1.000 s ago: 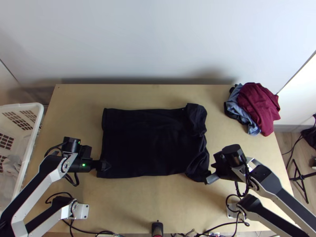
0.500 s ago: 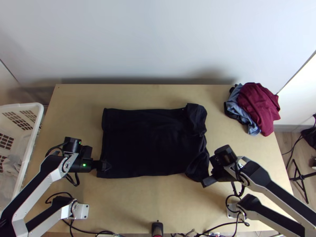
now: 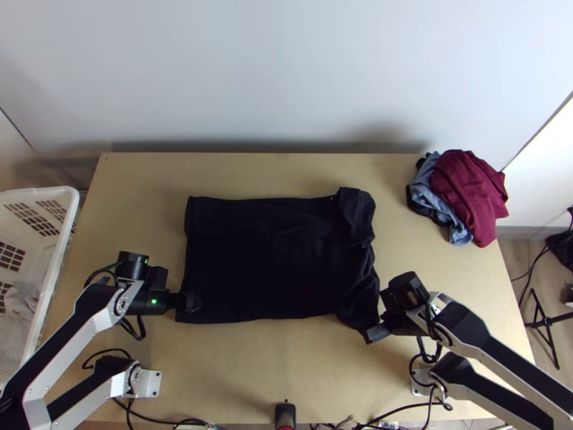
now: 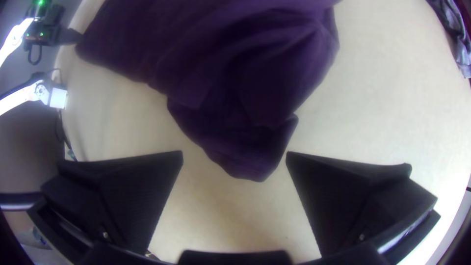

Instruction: Fold the t-shirt

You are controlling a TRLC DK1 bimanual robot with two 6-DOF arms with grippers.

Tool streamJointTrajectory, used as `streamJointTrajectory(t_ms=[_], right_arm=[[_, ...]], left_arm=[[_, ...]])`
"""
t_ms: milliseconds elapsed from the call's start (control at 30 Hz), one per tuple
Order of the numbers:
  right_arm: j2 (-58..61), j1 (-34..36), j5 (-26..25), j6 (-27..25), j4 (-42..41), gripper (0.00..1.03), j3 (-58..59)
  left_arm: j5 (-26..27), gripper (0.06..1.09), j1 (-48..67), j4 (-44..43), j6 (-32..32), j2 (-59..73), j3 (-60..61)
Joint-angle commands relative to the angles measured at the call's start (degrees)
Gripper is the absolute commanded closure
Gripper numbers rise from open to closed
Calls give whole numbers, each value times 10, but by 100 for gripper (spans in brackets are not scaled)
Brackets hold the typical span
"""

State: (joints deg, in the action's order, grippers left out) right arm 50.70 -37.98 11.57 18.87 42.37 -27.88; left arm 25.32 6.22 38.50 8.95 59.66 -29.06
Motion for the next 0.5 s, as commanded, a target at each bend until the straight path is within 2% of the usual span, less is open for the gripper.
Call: streamJointTrajectory(t_ms=[0, 200, 267, 367, 400, 467], right_arm=[[-5, -2, -1, 3, -8, 5, 7], [5, -3, -1, 3, -8, 5, 10], [8, -4, -1, 3, -7, 10, 12], [11, -10, -1, 2, -8, 10, 14], [16, -13, -1, 3, -12, 11, 14], [27, -15, -1, 3, -22, 20, 15]], left_arm=[[0, 16, 21, 0, 20, -7, 20], [1, 16, 32, 3, 19, -32, 26], [1, 16, 47, 10, 16, -33, 26], [2, 18, 64, 15, 9, -51, 28], [5, 23, 71, 15, 9, -53, 29], [8, 33, 84, 18, 11, -53, 30]])
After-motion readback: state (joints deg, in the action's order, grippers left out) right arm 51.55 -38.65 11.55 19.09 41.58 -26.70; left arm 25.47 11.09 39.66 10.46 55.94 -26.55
